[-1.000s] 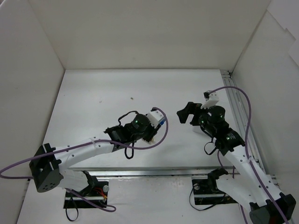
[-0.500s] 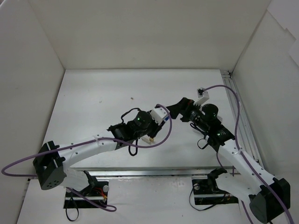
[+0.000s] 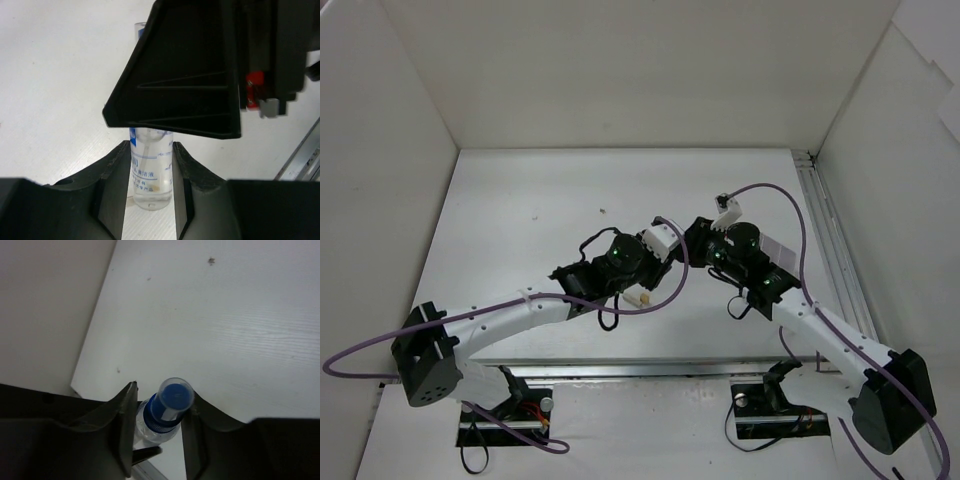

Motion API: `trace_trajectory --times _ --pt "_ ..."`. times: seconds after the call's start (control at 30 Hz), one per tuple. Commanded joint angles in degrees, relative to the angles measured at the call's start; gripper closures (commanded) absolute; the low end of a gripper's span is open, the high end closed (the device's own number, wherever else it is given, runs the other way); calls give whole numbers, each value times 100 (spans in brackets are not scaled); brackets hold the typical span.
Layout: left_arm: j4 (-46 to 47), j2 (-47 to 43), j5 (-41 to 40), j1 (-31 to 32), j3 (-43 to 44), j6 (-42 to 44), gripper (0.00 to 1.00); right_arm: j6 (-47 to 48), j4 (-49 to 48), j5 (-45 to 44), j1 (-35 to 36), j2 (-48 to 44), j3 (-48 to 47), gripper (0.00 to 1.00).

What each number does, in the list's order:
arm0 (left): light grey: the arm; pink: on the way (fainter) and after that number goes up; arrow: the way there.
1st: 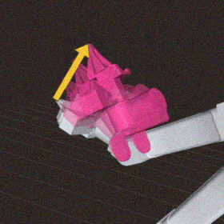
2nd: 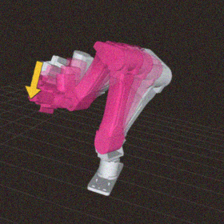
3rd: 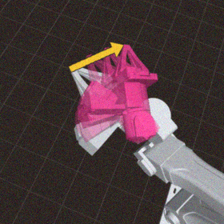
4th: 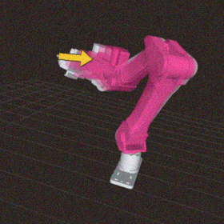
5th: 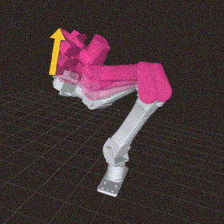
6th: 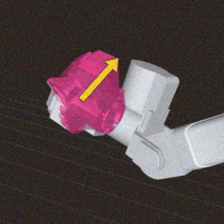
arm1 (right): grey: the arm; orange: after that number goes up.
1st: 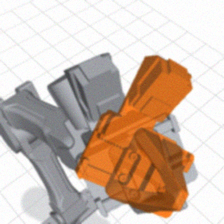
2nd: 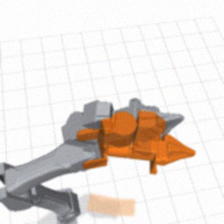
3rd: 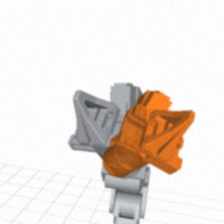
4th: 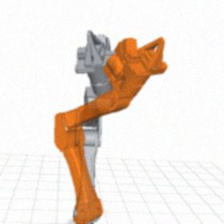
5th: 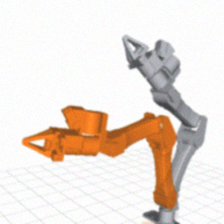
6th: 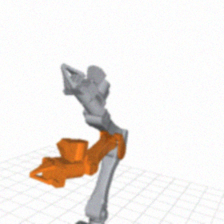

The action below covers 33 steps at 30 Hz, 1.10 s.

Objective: Sort the stationery into containers
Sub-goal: Place the pen in the storage box.

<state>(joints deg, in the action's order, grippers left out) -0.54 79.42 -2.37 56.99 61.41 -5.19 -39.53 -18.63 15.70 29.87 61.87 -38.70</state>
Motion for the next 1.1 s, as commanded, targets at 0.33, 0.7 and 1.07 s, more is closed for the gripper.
trace_trajectory --times 0.33,0.7,1.07 --pt "511 -93 17 -30 487 -210 17 463 946 -2060 107 -885 -718 100" --pt "318 -1235 -554 -618 -805 -982 0 1149 2574 -5885 -587 -2258 -832 100" --pt "-201 -1069 341 -1647 -1272 -1845 0 1237 2690 -7055 -1141 -775 -1166 100"
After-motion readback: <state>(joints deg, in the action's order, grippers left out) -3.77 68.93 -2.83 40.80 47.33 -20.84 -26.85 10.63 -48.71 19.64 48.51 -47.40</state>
